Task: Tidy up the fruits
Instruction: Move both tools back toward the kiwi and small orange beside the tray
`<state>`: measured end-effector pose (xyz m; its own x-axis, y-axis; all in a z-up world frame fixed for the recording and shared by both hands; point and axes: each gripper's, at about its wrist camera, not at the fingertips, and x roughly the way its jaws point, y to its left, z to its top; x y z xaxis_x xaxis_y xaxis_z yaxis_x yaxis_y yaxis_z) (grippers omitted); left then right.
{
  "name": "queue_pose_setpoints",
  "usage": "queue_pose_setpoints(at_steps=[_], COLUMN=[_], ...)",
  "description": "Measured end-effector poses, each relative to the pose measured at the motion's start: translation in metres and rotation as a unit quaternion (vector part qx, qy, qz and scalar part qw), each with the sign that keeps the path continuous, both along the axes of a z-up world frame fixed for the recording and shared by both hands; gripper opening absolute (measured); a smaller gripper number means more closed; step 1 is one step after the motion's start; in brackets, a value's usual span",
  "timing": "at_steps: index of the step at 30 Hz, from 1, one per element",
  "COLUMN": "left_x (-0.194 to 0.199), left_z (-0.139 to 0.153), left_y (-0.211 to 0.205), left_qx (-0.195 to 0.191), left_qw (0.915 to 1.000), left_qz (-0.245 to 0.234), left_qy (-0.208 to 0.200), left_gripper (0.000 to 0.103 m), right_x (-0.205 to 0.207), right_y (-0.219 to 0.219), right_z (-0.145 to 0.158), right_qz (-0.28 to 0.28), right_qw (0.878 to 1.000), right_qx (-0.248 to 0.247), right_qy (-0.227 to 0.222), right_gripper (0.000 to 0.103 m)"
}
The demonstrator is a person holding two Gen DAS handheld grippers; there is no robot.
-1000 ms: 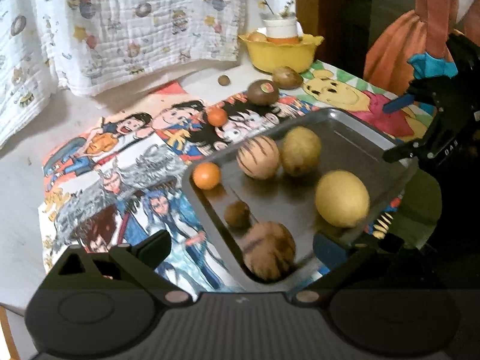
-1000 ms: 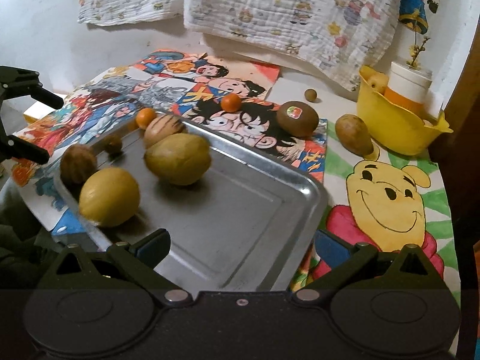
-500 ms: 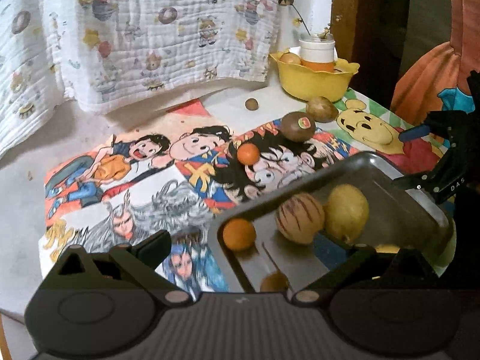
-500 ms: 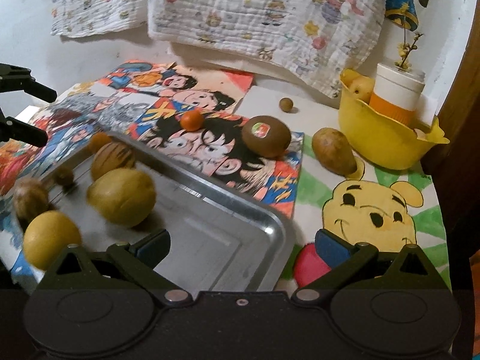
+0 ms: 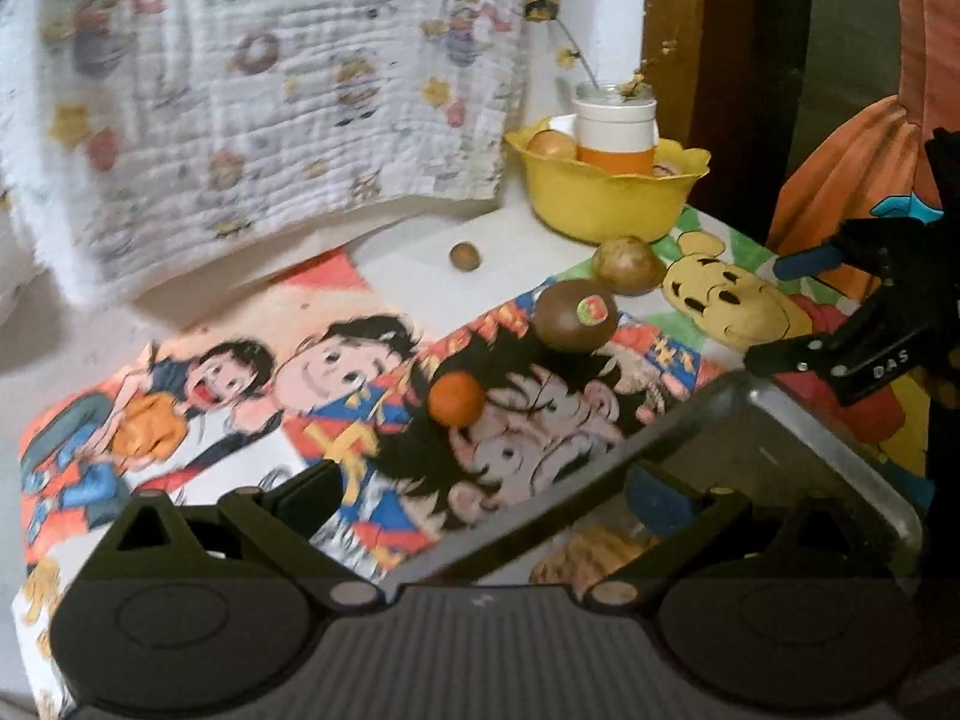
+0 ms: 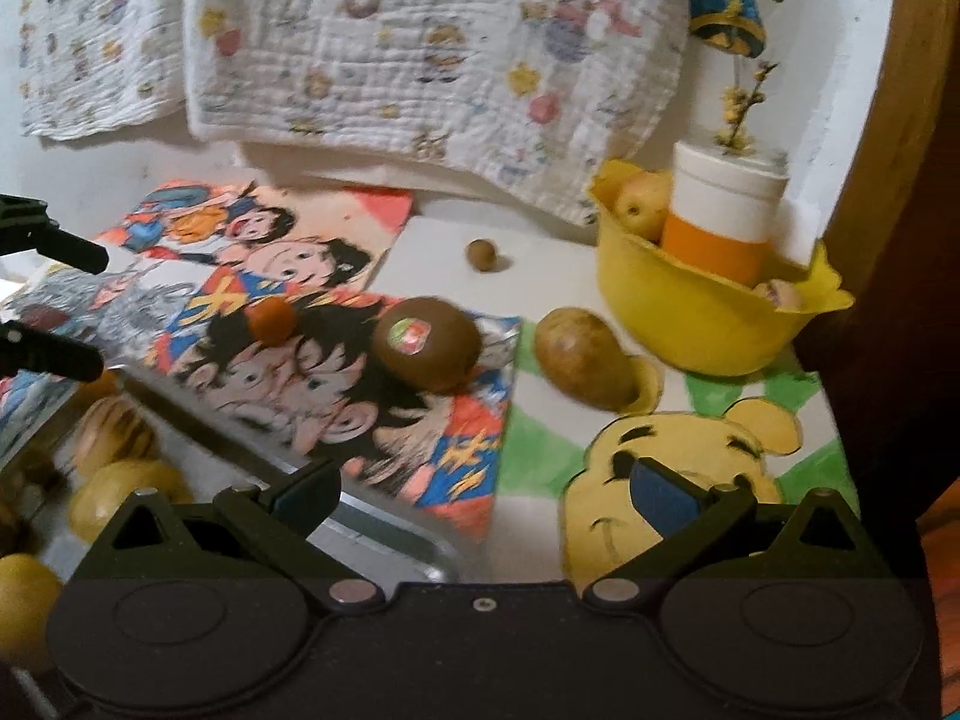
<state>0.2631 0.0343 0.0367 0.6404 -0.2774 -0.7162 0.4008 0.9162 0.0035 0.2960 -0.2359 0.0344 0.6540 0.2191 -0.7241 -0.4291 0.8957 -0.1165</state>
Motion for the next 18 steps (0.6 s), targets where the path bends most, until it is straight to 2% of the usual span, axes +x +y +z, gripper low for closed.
queue_pose_setpoints(at_steps=[6,18], left_x=[0.016,0.041], left_z=[0.001,-0.008], left_y=[-0.021,-0.059], left_qx=[0.006,0.011], left_qw=[0.9996,0.9969], left_qz=[-0.025,-0.071], left_qy=[-0.014,-0.032], left_gripper=[0.103,0.103], right_x=[0.014,0.041], right_y=[-0.005,-0.012], right_z=[0.000,-0.005], right_qz=[-0.026,-0.053], right_qw=[0.999,0.998], right_qx=[-0.026,0.002], right_qy=[-0.028,-0.025], right_gripper=[0.102,0.102])
